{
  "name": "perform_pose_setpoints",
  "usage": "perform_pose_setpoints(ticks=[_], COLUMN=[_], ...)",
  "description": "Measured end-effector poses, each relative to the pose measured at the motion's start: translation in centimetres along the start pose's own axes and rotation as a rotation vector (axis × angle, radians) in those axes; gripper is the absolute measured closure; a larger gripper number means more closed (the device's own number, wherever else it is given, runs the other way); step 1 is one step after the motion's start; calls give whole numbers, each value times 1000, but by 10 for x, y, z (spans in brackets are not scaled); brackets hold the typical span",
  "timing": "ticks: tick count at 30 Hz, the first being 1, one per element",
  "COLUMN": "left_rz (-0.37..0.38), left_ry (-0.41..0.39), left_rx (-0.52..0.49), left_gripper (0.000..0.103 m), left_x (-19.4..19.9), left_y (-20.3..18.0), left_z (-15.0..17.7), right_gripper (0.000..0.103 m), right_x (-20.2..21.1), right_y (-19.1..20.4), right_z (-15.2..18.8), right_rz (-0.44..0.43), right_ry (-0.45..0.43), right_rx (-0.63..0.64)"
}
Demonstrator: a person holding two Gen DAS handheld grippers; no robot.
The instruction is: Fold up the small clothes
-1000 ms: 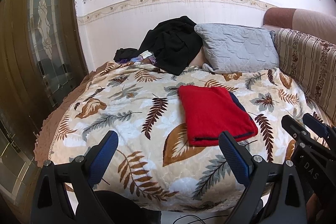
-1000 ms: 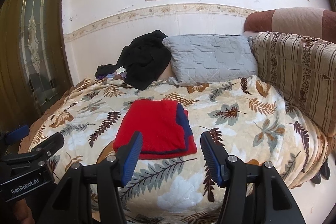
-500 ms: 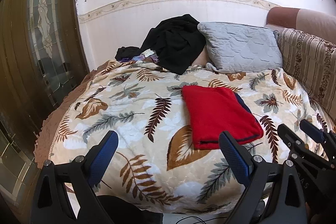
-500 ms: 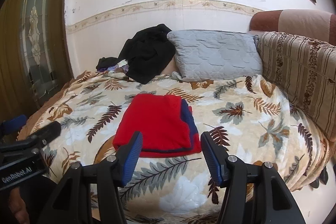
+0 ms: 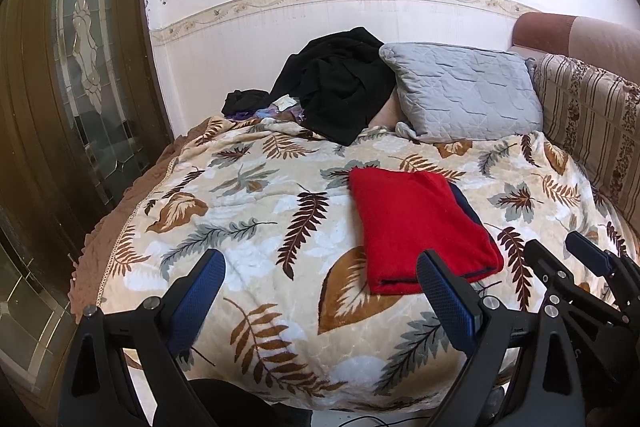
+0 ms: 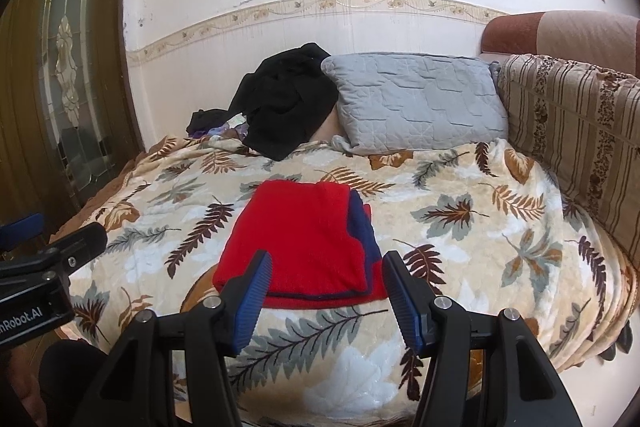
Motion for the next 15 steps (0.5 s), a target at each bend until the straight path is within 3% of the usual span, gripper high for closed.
perform_pose_setpoints(ticks=[15], left_rz=[2], left_ry=[26], left_rx=[15], left_gripper=[7], left_x=[-21], left_y=[5], left_z=[0], right_gripper=[41], right_x=[-14], right_y=[9], right_z=[-4], right_rz=[4], right_ry=[4], right_rx=[16])
Point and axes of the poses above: each gripper's, at about its wrist camera, not at the fingertips, and x roughly against the way its jaws point, y to its left, z to its underside, the point moved 9 cm from there along -x, roughly the way its jaws point, and after that the axes turned 11 degrees about x, right-handed, at the moved point
